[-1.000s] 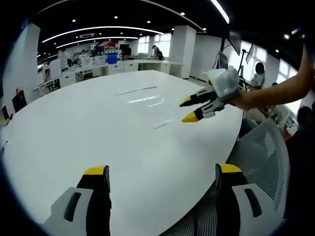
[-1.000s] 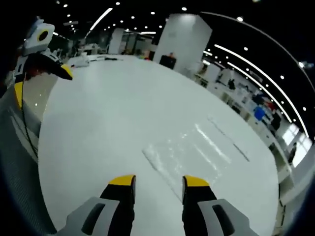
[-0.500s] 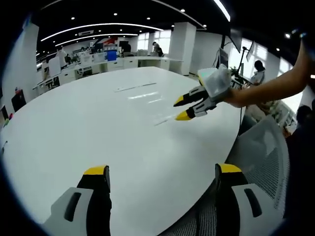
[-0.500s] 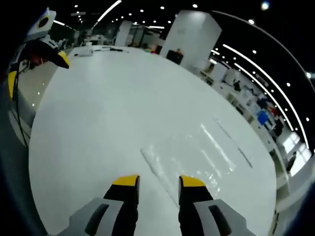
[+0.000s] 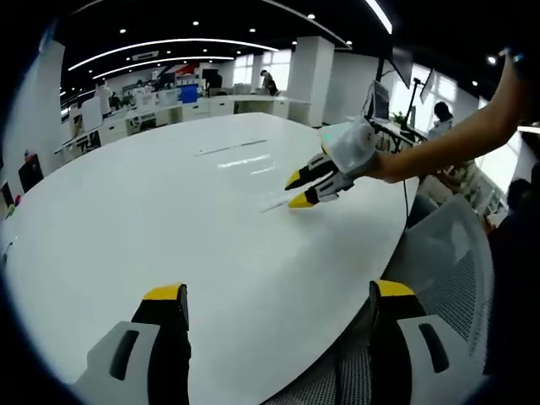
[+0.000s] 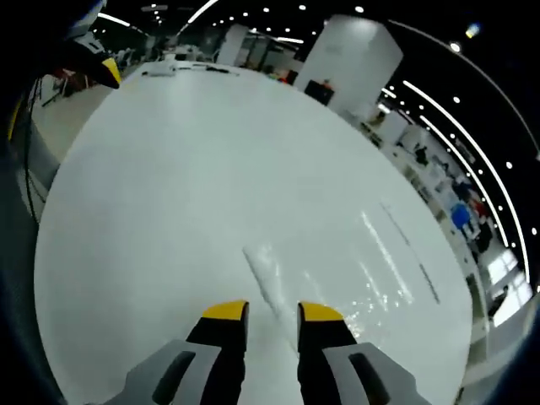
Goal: Open the resealable bag by pulling the two sides of the seal apart until the entire bag opening is separated and visibly accessible.
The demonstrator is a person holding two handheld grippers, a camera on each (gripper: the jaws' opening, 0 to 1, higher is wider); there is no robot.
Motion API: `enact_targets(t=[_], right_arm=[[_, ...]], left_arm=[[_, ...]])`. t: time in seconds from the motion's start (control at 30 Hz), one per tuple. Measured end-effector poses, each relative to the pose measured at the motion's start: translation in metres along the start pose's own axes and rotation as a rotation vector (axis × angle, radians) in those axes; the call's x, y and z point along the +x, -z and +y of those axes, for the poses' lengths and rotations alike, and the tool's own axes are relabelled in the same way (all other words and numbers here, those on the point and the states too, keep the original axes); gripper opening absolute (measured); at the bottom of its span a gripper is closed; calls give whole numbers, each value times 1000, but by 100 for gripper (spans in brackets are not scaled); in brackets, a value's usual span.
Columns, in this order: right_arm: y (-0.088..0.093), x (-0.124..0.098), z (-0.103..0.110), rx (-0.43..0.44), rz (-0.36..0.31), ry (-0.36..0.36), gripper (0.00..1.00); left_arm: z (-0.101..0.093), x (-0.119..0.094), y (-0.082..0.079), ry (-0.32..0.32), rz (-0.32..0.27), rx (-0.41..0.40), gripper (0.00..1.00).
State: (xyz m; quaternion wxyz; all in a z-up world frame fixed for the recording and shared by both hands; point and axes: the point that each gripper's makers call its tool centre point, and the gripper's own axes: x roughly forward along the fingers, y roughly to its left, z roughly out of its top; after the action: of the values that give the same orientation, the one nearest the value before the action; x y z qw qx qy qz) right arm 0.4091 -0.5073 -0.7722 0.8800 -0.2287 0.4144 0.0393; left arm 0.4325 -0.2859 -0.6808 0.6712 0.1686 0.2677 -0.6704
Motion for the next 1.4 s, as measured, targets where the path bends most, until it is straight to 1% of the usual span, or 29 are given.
enact_targets(t=[0.13, 0.27, 0.4, 0.6, 0.7, 0.83, 0.97, 1.03, 1.1, 1.17, 1.2, 1.27, 1.4], right_arm=[[-4, 3, -1, 15, -12, -14, 19], [-3, 8, -2, 44, -12, -27, 17], [-5, 10, -3, 23, -15, -38, 14], [-5, 13, 2, 5, -21, -78, 3], [-5, 13, 2, -2, -25, -91, 3], [-5, 13, 1, 22, -34, -111, 3], [-5, 13, 0, 53, -49, -152, 3], [-4, 14, 1, 46, -54, -164, 3], [-6, 13, 3, 19, -59, -173, 2], [-5, 13, 4, -35, -46, -184, 1], [-8, 12, 7, -68, -50, -197, 0], [-10, 11, 7, -68, -53, -205, 0], [-8, 9, 6, -100, -41, -218, 0]], left_arm=[[1, 1, -1, 1, 1, 3, 86], [1, 2, -2, 4, 2, 3, 86], [2, 3, -2, 0, 6, 10, 86], [2, 4, -1, 1, 12, 10, 86], [4, 4, 0, -10, 14, 14, 86], [4, 4, -1, -7, 14, 13, 86], [4, 5, -1, -9, 16, 14, 85], [4, 5, -2, -13, 12, 17, 84], [4, 5, -3, -10, 10, 17, 84], [3, 5, -3, -9, 11, 21, 84], [3, 5, -4, -8, 11, 24, 84], [3, 6, -5, -7, 11, 27, 84], [3, 6, -7, -7, 8, 33, 84]])
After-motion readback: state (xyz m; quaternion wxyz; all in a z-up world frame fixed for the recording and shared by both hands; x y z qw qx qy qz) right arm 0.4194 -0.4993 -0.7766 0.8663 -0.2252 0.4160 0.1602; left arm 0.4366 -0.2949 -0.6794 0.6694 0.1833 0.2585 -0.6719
